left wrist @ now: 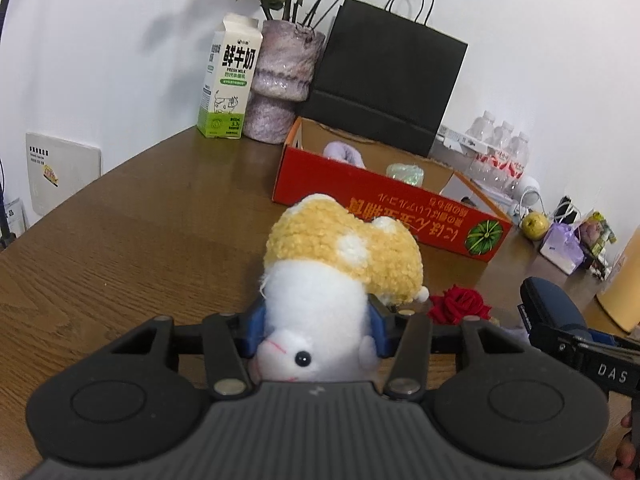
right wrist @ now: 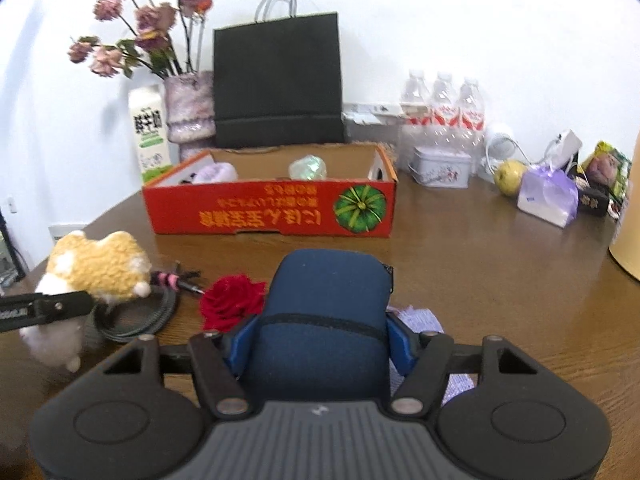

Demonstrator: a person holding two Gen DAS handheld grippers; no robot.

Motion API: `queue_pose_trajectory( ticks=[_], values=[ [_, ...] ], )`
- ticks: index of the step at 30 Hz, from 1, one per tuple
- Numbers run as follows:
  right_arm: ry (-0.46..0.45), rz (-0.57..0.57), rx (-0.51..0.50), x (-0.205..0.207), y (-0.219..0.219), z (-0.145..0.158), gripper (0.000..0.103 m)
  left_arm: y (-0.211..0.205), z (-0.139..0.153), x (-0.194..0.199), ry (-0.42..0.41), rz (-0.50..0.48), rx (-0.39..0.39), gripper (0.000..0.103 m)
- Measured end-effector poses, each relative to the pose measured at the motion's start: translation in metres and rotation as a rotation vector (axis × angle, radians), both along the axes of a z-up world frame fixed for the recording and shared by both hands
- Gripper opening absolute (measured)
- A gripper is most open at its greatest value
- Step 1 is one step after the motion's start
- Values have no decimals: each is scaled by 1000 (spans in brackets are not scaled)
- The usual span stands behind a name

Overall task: Organize objects
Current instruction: 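Carry the plush sheep and navy pouch with both tools over the red box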

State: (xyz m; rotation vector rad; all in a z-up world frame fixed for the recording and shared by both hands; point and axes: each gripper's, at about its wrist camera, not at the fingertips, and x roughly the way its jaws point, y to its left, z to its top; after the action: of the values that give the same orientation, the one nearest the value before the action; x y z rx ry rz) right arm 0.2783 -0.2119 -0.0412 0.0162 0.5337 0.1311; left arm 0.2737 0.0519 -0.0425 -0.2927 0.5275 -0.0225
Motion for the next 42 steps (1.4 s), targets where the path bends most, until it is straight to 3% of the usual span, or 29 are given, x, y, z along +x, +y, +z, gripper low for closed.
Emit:
queue_pose_trajectory(
  ticks=[13,22,42],
  values=[
    [-61,24,33,-16,-2,16,65,-7,16,-10,17,7,-6,50],
    [-107,36,39,-14,4,35,65,-17,41,-9,-26,-2,13,50],
    [-170,46,61,45,19,66,65,-28,85,53,-92,12,45,50]
  ],
)
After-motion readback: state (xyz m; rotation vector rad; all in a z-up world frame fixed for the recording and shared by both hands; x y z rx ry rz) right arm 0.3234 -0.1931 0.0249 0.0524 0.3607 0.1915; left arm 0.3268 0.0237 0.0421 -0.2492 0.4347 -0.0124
